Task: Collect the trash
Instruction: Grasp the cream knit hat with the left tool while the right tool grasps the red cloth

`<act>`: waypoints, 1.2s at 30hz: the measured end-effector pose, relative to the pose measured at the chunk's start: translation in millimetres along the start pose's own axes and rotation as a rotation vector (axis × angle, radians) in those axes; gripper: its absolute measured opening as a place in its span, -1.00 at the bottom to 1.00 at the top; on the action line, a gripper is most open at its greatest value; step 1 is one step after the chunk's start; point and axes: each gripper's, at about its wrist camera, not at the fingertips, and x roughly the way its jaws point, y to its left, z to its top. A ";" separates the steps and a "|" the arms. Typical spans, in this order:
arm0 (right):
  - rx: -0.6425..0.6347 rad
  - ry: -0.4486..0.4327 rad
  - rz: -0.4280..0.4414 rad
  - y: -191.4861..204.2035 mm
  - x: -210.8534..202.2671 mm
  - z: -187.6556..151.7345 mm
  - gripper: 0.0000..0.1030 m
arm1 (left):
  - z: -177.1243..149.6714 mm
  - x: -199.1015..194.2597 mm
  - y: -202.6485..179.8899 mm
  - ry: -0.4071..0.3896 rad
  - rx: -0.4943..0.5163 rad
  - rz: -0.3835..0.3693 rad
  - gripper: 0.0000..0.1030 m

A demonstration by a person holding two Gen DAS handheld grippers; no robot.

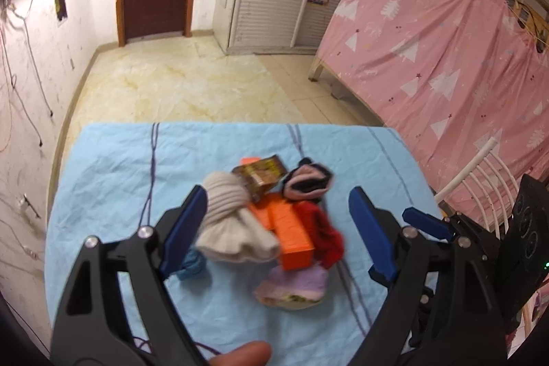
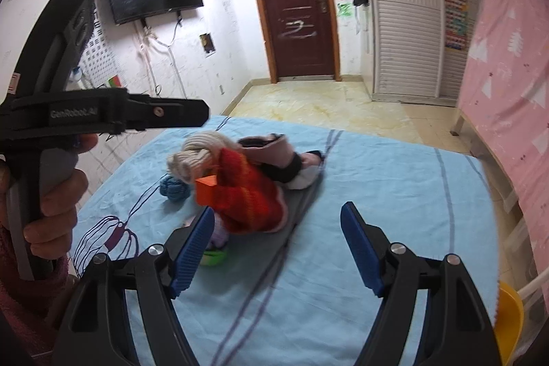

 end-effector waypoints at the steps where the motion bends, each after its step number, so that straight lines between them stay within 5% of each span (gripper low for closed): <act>1: -0.007 0.006 0.007 4.6 4.5 1.6 0.35 | -1.6 2.7 6.2 0.008 -0.008 0.004 0.58; 19: 0.002 0.082 -0.045 12.1 53.4 18.1 0.35 | -13.1 49.9 44.6 0.142 -0.089 -0.037 0.58; 25: 0.038 0.086 -0.024 6.3 57.9 18.5 0.31 | -16.4 51.2 47.1 0.139 -0.091 -0.013 0.03; 30: 0.038 0.084 0.025 10.3 55.6 17.3 -0.52 | -20.9 46.7 46.6 0.131 -0.080 0.005 -0.14; 36: 0.002 0.076 0.033 23.6 46.8 14.8 -0.80 | -22.4 42.0 46.2 0.133 -0.084 0.015 -0.15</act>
